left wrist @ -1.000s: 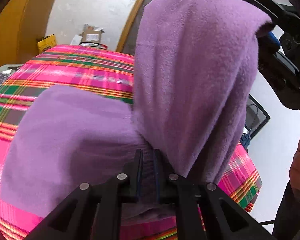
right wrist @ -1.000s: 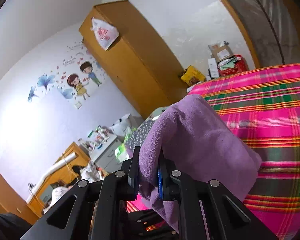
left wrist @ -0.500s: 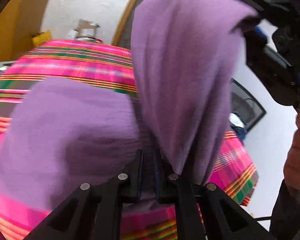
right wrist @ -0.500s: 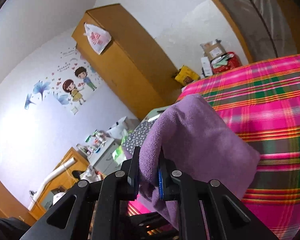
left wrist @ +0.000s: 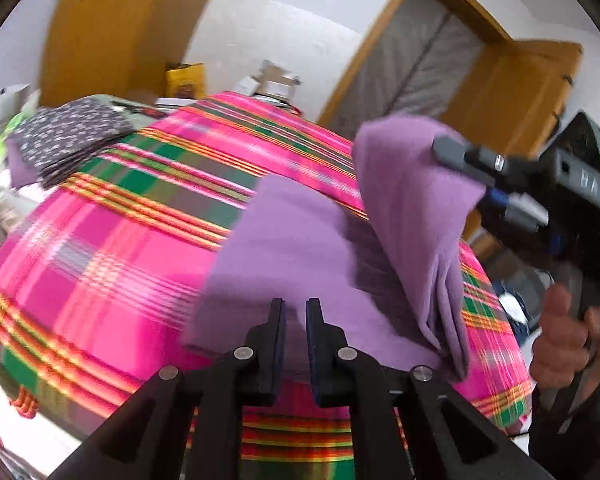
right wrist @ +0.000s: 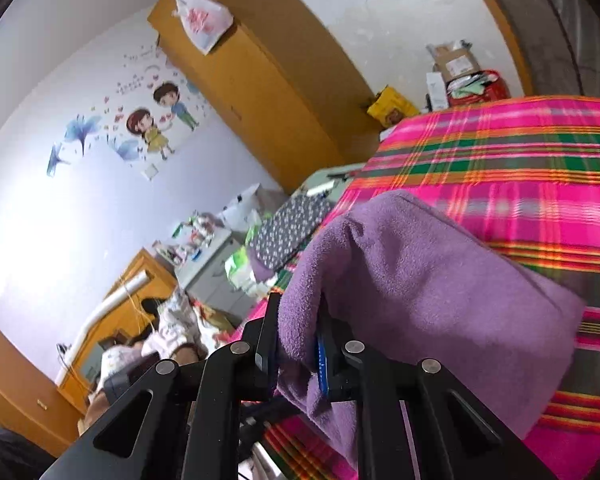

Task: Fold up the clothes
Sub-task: 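Carry the lifted sweatshirt half over the left gripper with the right gripper, then lower the half onto the folded stack and open the right gripper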

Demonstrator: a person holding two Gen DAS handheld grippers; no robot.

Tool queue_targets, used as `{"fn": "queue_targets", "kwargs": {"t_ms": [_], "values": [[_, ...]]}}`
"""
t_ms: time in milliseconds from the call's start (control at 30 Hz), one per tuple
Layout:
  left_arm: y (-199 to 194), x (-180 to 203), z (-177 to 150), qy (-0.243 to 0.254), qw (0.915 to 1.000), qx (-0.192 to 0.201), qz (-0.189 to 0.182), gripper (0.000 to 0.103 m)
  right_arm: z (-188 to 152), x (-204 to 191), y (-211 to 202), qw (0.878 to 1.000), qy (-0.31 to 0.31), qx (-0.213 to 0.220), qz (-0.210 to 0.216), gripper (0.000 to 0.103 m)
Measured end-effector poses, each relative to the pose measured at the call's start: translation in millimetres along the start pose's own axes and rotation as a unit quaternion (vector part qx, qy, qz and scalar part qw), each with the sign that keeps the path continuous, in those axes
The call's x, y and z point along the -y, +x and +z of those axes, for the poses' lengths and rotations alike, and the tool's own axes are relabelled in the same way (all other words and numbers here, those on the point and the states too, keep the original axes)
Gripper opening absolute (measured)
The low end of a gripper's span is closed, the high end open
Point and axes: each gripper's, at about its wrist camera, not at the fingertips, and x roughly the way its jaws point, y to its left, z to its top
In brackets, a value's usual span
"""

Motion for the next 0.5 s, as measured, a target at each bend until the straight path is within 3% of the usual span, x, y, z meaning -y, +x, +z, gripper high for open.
{"fn": "queue_targets", "kwargs": {"t_ms": [67, 167, 233, 367, 500], "values": [[-3, -5, 2, -0.006, 0.9999, 0.006, 0.006, 0.009, -3, 1, 21, 1.0, -0.005, -0.028, -0.003, 0.018], [-7, -13, 5, -0.012, 0.9998, 0.012, 0.01, 0.009, -11, 4, 49, 0.998, -0.007, -0.07, -0.003, 0.032], [-10, -17, 6, -0.016, 0.9997, 0.016, 0.013, 0.009, -16, 4, 57, 0.997, -0.006, -0.082, 0.009, 0.034], [-9, -21, 10, -0.025, 0.9994, 0.021, 0.007, 0.01, -16, 1, 45, 0.997, -0.013, -0.062, 0.034, 0.034], [-4, -19, 14, -0.03, 0.9992, 0.021, -0.014, 0.02, -11, 12, 20, 0.999, -0.006, -0.026, 0.024, 0.034]]}}
